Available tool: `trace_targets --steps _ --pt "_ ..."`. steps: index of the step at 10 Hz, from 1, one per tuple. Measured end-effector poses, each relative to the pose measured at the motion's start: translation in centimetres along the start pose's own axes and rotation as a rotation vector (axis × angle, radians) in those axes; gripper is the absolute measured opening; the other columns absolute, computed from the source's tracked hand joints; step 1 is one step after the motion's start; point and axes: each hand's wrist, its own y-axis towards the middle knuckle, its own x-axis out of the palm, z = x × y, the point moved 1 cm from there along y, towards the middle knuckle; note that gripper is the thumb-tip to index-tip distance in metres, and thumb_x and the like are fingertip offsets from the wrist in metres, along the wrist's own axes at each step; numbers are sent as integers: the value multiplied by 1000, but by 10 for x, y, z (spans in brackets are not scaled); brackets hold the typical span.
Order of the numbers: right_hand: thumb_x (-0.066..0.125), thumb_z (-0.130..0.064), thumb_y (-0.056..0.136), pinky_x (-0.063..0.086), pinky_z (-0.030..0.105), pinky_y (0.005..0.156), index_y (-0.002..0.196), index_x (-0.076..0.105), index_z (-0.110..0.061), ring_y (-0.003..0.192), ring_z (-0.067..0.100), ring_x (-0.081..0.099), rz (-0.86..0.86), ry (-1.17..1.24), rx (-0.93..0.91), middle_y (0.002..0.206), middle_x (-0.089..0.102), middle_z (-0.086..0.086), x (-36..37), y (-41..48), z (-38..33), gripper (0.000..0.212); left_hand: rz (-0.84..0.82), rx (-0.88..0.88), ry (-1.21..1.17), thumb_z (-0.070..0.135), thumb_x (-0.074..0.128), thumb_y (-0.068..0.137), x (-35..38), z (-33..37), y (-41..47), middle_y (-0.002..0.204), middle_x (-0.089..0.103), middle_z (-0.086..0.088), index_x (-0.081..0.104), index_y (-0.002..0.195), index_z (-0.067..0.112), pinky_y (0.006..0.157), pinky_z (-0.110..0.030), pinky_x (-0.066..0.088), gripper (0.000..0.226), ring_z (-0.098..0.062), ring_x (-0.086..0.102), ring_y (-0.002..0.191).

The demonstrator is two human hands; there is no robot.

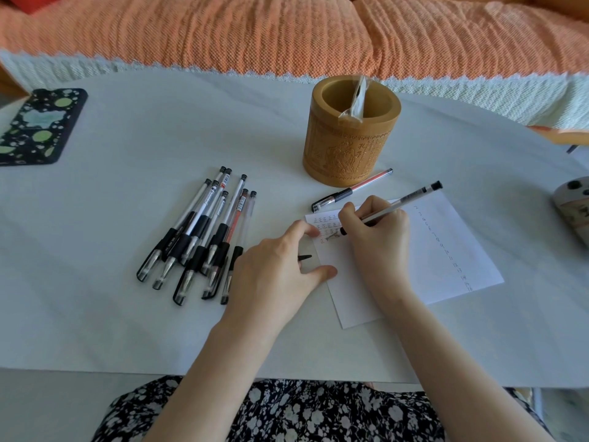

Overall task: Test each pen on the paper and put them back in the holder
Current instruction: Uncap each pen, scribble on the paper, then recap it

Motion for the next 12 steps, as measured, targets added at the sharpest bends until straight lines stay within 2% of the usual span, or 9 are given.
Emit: trace_targets --steps 4,6,9,10,12 --pt "58 -5 77 17 18 42 54 29 -15 48 9 21 -12 -9 -4 48 23 -5 0 0 1 39 0 1 4 59 65 72 0 0 0 81 61 9 48 112 41 72 -29 50 47 -9 64 85" --pt "59 -5 79 18 17 41 53 29 -16 43 8 22 -6 -9 -11 40 23 -9 0 1 2 41 5 -1 0 58 66 72 0 0 0 82 61 8 48 111 41 71 -29 49 47 -10 64 86" --pt "58 -4 78 16 19 43 56 32 -13 49 9 20 -12 2 -12 49 23 -5 0 0 2 35 14 15 0 59 66 72 1 0 0 82 62 9 48 112 41 69 -27 49 47 -7 65 85" --pt "57 -2 77 17 18 42 55 29 -15 48 9 21 0 -6 -14 47 21 -8 0 1 2 39 20 15 4 59 65 72 0 0 0 81 60 9 48 112 42 68 -26 47 47 -7 65 85" --pt "56 1 77 18 19 42 56 28 -15 49 9 20 8 -15 -15 51 22 -2 -1 1 0 39 25 11 1 60 65 72 0 0 -1 81 59 9 48 112 41 69 -27 48 48 -7 65 86"
